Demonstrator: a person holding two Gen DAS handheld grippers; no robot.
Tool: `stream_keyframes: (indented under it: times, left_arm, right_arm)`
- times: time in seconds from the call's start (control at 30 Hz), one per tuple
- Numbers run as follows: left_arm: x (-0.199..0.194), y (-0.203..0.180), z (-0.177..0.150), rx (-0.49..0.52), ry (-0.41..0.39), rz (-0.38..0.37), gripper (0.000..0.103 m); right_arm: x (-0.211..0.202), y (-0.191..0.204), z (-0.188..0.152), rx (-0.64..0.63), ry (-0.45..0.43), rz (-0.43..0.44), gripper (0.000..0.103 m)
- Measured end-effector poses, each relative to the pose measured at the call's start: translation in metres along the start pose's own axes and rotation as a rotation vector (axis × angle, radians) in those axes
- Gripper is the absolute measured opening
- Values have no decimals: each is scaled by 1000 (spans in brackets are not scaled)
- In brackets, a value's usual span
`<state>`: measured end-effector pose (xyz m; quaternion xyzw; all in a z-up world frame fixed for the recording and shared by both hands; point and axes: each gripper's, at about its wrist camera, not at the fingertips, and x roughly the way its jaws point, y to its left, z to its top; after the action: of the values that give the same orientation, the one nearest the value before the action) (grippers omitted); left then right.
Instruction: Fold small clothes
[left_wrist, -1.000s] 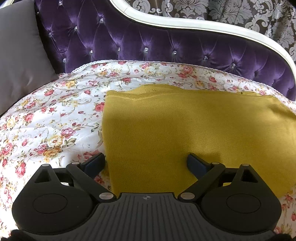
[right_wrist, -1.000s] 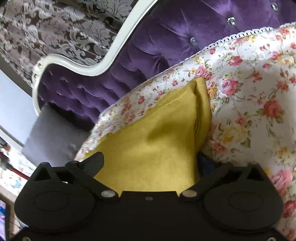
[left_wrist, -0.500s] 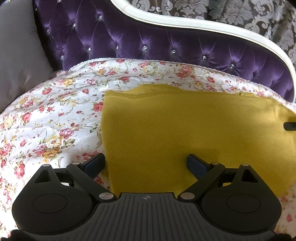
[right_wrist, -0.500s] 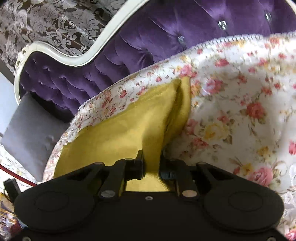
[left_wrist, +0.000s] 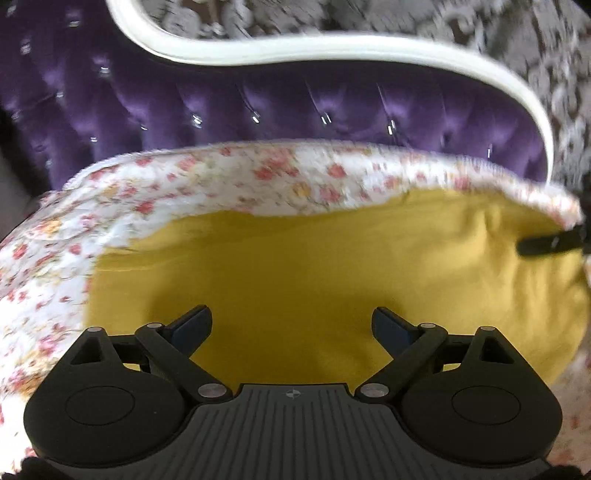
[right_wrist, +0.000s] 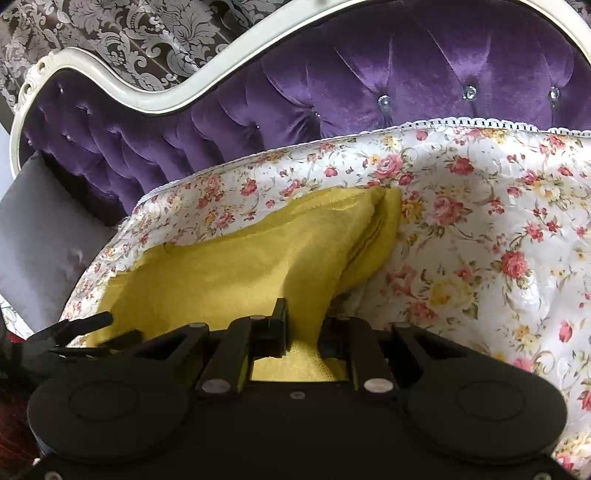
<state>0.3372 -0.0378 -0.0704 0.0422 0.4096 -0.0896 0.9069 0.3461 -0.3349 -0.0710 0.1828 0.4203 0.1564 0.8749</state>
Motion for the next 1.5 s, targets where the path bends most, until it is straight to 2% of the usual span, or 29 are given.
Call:
stream_keyframes:
  times: [0.03, 0.1, 0.2, 0.33, 0.47, 0.67, 1.0, 1.3, 1.5]
  left_arm:
    - [10, -2, -2, 12, 39, -5, 97]
    - [9, 1, -2, 8, 26, -15, 95]
    - [-11, 20, 1, -70, -13, -44, 92]
    - [-43, 59, -5, -193, -84, -16, 92]
    - [-60, 95, -19, -278, -80, 7, 92]
    - [-80, 134, -44, -353, -91, 24, 92]
    - [-84, 171, -73, -414, -73, 9, 92]
    - [-86, 178, -80, -415, -68, -4, 92]
    - [-89, 184, -81, -430, -68, -1, 92]
  right_arm:
    - [0, 1, 0, -1, -2, -6, 22]
    - [-2, 7, 1, -3, -7, -10, 22]
    - [-5, 20, 5, -22, -17, -3, 22]
    - [1, 43, 9, -47, -20, 26, 22]
    - [19, 74, 8, -72, -3, 47, 22]
    - [49, 116, -3, -99, 18, 69, 22]
    - [72, 180, -22, -168, 25, 115, 21]
    - [94, 230, -34, -259, 21, 90, 21]
    - [109, 272, -49, -381, 55, 70, 24]
